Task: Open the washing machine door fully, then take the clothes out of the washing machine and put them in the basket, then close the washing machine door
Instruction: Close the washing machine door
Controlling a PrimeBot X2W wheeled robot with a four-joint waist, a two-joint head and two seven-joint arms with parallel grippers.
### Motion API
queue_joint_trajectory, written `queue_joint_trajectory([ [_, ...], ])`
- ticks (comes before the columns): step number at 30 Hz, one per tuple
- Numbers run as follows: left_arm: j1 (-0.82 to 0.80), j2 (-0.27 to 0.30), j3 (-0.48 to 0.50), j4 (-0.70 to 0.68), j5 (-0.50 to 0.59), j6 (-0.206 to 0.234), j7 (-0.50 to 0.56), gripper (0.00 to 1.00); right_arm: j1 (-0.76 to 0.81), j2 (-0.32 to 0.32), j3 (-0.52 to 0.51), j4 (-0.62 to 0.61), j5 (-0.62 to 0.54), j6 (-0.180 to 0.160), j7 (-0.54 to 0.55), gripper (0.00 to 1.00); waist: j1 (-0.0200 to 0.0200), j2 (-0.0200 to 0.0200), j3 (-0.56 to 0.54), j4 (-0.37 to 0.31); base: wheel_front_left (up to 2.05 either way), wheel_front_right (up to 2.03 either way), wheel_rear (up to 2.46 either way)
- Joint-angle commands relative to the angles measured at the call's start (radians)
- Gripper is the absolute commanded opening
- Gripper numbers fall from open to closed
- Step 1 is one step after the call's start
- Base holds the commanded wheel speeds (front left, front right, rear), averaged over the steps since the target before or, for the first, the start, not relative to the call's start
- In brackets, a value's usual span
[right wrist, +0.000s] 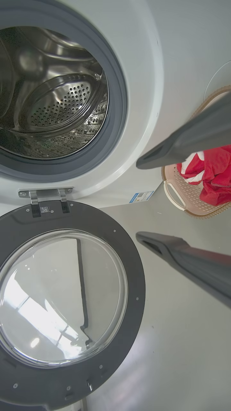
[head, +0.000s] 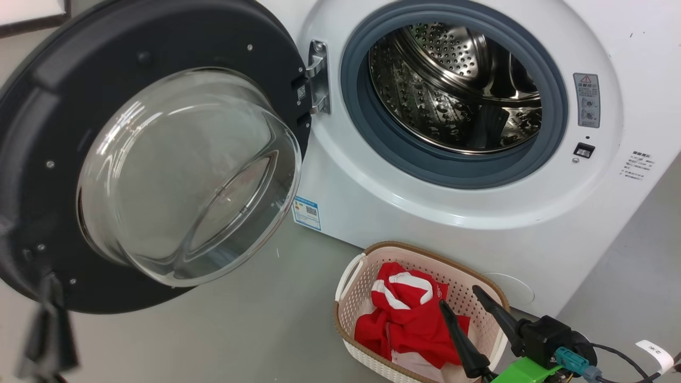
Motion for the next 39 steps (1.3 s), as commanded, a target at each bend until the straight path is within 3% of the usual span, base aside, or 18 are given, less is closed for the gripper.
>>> queue_joint_trajectory([
  [1,-0.100,0.042,0.080,-0.064,0.005,-0.021,-0.005,0.00,-0.013,-0.001,0.011,-0.027,-0.002,0.006,-0.006,1.00,0.0000,-0.0001,0.004,0.002,0.00,0.00,0.00],
  [6,-0.234,0.131,0.163,-0.102,-0.010,-0.047,-0.005,0.00,-0.010,0.003,0.000,-0.029,-0.008,0.006,-0.006,1.00,0.0000,-0.0001,0.016,0.002,0.00,0.00,0.00],
  [8,-0.345,0.216,0.198,-0.085,-0.040,-0.055,-0.005,0.00,-0.009,0.005,-0.009,-0.032,-0.013,0.006,-0.006,1.00,0.0000,-0.0001,0.026,0.001,0.00,0.00,0.00],
  [11,-0.447,0.332,0.171,-0.038,-0.075,-0.057,-0.005,0.00,-0.007,0.008,-0.017,-0.035,-0.020,0.006,-0.006,1.00,0.0000,-0.0001,0.035,0.000,0.00,0.00,0.00],
  [17,-0.634,0.483,0.125,0.158,-0.220,-0.057,-0.005,0.00,-0.006,0.015,-0.030,-0.042,-0.032,0.006,-0.006,1.00,0.0000,-0.0001,0.054,-0.001,0.00,0.00,0.00],
  [21,-0.729,0.555,0.080,0.381,-0.379,-0.057,-0.002,0.00,-0.007,0.018,-0.030,-0.044,-0.039,0.006,-0.006,1.00,0.0000,-0.0001,0.071,-0.008,0.00,0.00,0.00],
  [25,-0.846,0.612,0.045,0.609,-0.583,-0.057,0.109,0.00,-0.021,0.018,-0.021,-0.038,-0.045,0.006,-0.006,1.00,0.0000,-0.0001,0.093,-0.015,0.00,0.00,0.00],
  [30,-0.954,0.651,0.007,0.826,-0.775,-0.057,0.357,0.00,-0.045,0.008,-0.011,-0.032,-0.048,0.006,-0.006,1.00,0.0000,-0.0001,0.118,-0.026,0.00,0.00,0.00],
  [34,-0.990,0.685,-0.049,0.911,-0.831,-0.057,0.534,0.00,-0.056,0.002,-0.005,-0.029,-0.048,0.006,-0.006,1.00,0.0000,-0.0001,0.130,-0.036,0.00,0.00,0.00],
  [39,-0.996,0.721,-0.078,0.974,-0.889,-0.057,0.679,0.00,-0.064,0.001,0.002,-0.027,-0.049,0.006,-0.006,1.00,0.0000,-0.0001,0.138,-0.051,0.00,0.00,0.00],
])
